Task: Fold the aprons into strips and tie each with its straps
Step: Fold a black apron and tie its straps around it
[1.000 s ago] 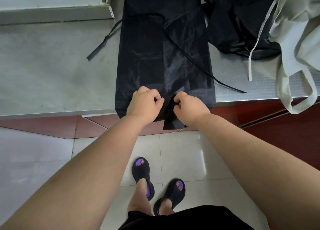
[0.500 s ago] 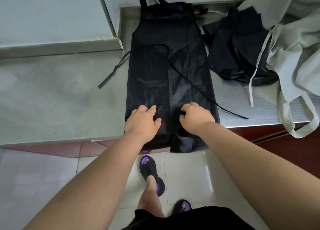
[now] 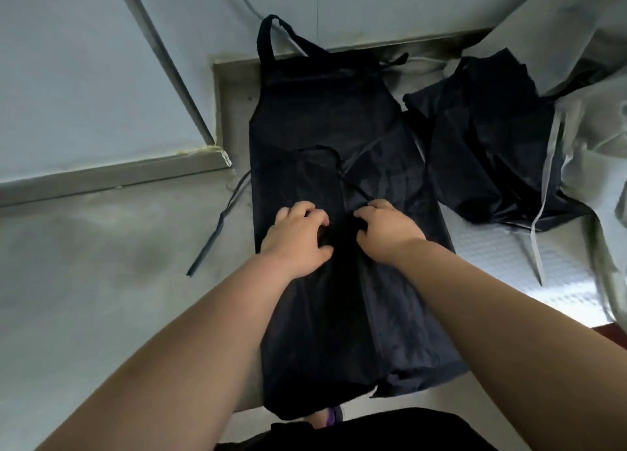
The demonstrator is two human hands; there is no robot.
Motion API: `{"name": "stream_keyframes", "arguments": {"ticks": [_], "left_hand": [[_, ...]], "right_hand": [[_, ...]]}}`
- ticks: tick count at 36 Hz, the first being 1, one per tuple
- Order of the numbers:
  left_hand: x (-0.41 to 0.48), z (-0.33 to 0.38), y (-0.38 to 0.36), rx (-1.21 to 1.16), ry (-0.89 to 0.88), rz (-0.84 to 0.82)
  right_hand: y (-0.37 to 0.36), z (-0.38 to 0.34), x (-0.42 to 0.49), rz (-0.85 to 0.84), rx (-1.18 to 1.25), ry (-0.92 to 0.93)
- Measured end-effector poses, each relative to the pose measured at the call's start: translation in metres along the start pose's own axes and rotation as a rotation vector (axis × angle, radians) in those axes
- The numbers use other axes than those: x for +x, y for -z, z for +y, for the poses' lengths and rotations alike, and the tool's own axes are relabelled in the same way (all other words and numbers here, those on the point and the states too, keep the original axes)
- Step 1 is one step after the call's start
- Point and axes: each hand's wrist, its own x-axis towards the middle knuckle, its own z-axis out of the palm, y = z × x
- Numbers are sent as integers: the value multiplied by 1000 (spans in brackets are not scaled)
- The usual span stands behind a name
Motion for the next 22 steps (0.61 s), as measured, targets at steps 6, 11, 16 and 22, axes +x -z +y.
{"name": "stream_keyframes", "arguments": {"ticks": [6, 11, 16, 22], "left_hand": [[31, -5, 6, -26, -17, -79], [48, -5, 7, -298, 7, -55], [57, 3, 21, -815, 221, -54], [77, 12, 17, -626, 341, 89]], "right_hand": [[9, 0, 17, 101, 106, -70], [21, 2, 34, 118, 33, -118], [27, -3, 48, -149, 207, 8], [39, -2, 61, -228, 334, 96]]}}
